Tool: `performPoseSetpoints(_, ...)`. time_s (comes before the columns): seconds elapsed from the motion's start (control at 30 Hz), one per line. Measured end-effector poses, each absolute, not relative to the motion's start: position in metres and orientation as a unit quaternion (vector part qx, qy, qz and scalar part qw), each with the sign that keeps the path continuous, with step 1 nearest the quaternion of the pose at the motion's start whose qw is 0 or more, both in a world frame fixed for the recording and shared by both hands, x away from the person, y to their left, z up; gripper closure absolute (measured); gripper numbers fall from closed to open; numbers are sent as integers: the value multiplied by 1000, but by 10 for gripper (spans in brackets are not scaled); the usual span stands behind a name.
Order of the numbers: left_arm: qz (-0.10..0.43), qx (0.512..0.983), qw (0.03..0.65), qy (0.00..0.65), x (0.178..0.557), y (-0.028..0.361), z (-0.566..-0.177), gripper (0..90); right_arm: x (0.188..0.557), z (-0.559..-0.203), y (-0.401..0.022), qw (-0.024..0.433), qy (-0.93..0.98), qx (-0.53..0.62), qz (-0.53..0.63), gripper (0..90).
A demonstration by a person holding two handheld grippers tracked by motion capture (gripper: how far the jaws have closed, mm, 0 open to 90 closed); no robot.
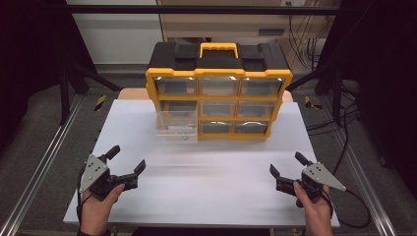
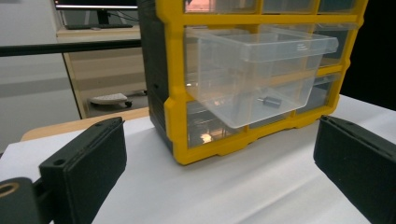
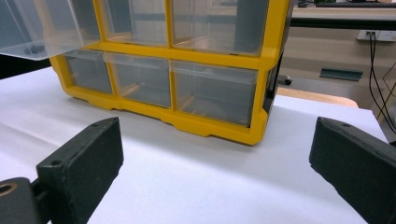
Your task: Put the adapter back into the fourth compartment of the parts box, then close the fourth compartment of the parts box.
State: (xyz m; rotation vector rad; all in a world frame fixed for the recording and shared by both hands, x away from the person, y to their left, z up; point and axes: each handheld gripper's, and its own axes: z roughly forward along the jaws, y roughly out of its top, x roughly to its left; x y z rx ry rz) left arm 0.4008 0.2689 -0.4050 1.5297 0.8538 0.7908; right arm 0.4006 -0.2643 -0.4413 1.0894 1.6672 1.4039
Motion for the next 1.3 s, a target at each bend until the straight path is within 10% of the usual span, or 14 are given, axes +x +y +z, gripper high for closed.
performPoseSetpoints(0.87,331,664,564,363,414,226,-380,97,390,-464,-261,340,640,424,543,28)
performPoseSetpoints(1.3,323,674,553,367,412,205,-383,515,388,-466,-264,338,630,432,549,28)
